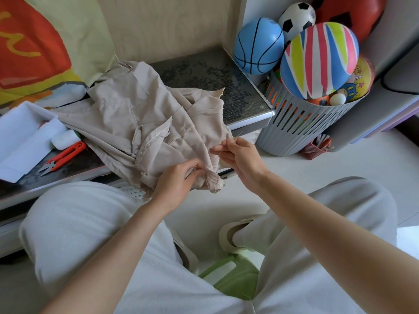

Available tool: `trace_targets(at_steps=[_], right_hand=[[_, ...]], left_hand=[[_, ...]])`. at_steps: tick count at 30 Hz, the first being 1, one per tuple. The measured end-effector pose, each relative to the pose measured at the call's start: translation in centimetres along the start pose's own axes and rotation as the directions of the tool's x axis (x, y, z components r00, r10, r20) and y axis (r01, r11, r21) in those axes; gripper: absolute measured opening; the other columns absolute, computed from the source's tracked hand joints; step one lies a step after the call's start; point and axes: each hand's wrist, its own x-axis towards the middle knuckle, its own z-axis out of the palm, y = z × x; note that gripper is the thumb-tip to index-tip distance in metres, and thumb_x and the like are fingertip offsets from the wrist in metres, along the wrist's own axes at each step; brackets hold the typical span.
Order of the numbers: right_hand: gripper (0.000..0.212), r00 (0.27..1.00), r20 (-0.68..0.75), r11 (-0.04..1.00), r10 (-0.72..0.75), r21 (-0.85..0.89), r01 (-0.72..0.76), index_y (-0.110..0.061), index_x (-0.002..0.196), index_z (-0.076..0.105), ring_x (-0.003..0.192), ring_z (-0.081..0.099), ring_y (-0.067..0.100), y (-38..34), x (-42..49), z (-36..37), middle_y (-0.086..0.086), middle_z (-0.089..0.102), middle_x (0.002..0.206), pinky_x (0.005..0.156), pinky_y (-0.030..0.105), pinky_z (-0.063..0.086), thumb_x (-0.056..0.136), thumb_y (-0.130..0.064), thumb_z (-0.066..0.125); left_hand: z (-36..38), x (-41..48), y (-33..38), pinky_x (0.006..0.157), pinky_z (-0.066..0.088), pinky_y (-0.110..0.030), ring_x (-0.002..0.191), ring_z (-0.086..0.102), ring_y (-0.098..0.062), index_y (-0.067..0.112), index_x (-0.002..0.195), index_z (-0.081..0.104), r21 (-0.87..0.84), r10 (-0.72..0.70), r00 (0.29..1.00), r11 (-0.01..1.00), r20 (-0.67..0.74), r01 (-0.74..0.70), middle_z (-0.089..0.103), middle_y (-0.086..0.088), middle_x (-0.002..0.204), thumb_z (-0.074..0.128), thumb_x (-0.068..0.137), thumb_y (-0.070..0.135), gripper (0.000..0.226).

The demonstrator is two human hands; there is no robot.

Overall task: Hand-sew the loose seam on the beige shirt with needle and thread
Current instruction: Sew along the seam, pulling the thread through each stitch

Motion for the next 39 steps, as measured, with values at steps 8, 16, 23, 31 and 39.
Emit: trace_targets(at_steps=[8, 16, 23, 31, 39], right_hand=[[0.021, 0.995, 0.099, 0.746, 0.001, -0.662, 0.065, -0.016, 0.081, 0.051, 0.057, 0.04, 0.006, 1.8, -0.6, -2.0, -0.005, 0.045, 0.067, 0.055, 0.018, 0.033, 0.099, -0.025, 0.046], [0.024, 0.978, 0.202, 0.619, 0.052, -0.775, 0.127, -0.017, 0.071, 0.065, 0.046, 0.032, 0.003, 3.4, -1.7, -4.8, -0.01, 0.039, 0.055, 0.053, 0.019, 0.029, 0.092, -0.027, 0.059], [0.027, 0.984, 0.157, 0.996, 0.077, 0.034, -0.084, -0.013, 0.079, 0.053, 0.048, 0.023, 0.004, 2.0, -1.4, -3.7, -0.009, 0.061, 0.079, 0.047, 0.014, 0.023, 0.102, -0.019, 0.04], [0.029, 0.99, 0.123, 0.9, 0.061, -0.436, -0.001, -0.014, 0.077, 0.062, 0.048, 0.021, 0.008, 2.3, -0.9, -3.8, -0.007, 0.029, 0.053, 0.047, 0.018, 0.02, 0.099, -0.023, 0.047], [0.024, 0.962, 0.234, 0.609, 0.141, -0.787, 0.102, -0.019, 0.068, 0.068, 0.052, 0.029, 0.009, 3.3, -1.1, -5.2, 0.001, 0.042, 0.06, 0.047, 0.016, 0.023, 0.088, -0.032, 0.065]], left_hand=[[0.1, 0.1, 0.0, 0.066, 0.045, -0.036, 0.062, 0.05, -0.017, 0.021, 0.08, 0.058, 0.02, 0.015, 1.0, 1.0, -0.015, -0.014, 0.057, 0.004, 0.063, 0.057, 0.094, 0.021, 0.014], [0.2, 0.3, -0.2, 0.068, 0.044, -0.035, 0.069, 0.054, -0.023, 0.028, 0.075, 0.053, 0.033, -0.038, 0.999, 0.999, -0.032, 0.039, 0.058, 0.009, 0.065, 0.057, 0.093, 0.023, 0.019], [0.4, 0.2, -0.2, 0.07, 0.046, -0.037, 0.071, 0.056, -0.024, 0.018, 0.084, 0.059, 0.055, -0.041, 0.998, 0.998, 0.042, 0.039, 0.061, 0.002, 0.073, 0.056, 0.094, 0.025, 0.013], [0.4, 0.1, -0.6, 0.069, 0.047, -0.037, 0.066, 0.053, -0.02, 0.026, 0.077, 0.054, 0.055, -0.055, 0.998, 0.997, 0.043, 0.052, 0.057, 0.007, 0.069, 0.056, 0.094, 0.025, 0.017], [0.4, 0.2, -0.3, 0.07, 0.046, -0.038, 0.069, 0.054, -0.024, 0.025, 0.078, 0.053, 0.076, -0.056, 0.998, 0.996, 0.027, 0.053, 0.059, 0.002, 0.071, 0.055, 0.094, 0.027, 0.017]])
